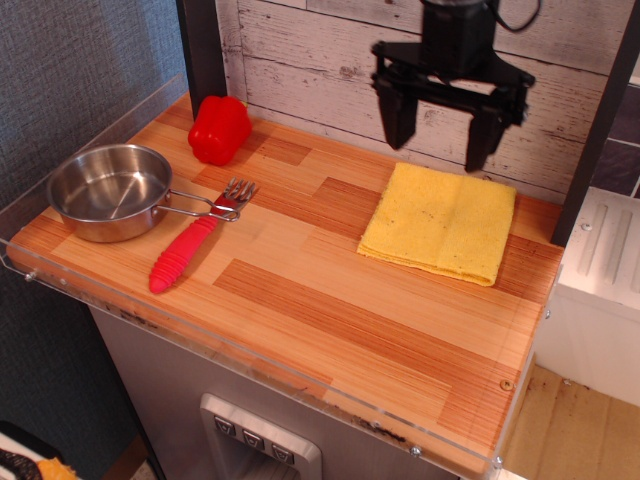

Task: Move the yellow towel to the back edge of the table

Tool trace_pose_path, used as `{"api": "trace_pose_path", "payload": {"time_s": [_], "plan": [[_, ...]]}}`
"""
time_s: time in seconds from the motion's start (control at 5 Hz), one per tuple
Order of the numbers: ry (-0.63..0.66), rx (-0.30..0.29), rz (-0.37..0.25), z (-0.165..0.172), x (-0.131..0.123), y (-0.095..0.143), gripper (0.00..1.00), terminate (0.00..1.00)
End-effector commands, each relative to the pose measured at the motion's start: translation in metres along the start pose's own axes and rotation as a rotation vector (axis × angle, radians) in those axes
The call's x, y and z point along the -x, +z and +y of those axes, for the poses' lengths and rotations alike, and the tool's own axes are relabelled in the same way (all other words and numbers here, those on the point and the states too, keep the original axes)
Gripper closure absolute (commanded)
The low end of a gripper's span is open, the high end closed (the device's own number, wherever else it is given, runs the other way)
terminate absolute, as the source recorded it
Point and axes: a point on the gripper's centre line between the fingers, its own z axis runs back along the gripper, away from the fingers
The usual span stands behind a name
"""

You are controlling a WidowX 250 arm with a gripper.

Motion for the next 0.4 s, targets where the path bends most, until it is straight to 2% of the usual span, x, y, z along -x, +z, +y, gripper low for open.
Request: {"api": "trace_pose_path", "payload": {"time_s": [0.0,0.2], "plan": [[0.138,-0.087,-0.012,0.060,0.063,0.042,0.00,0.00],[0.152,-0.100,0.006,0.076,0.074,0.032,0.00,0.00]]}}
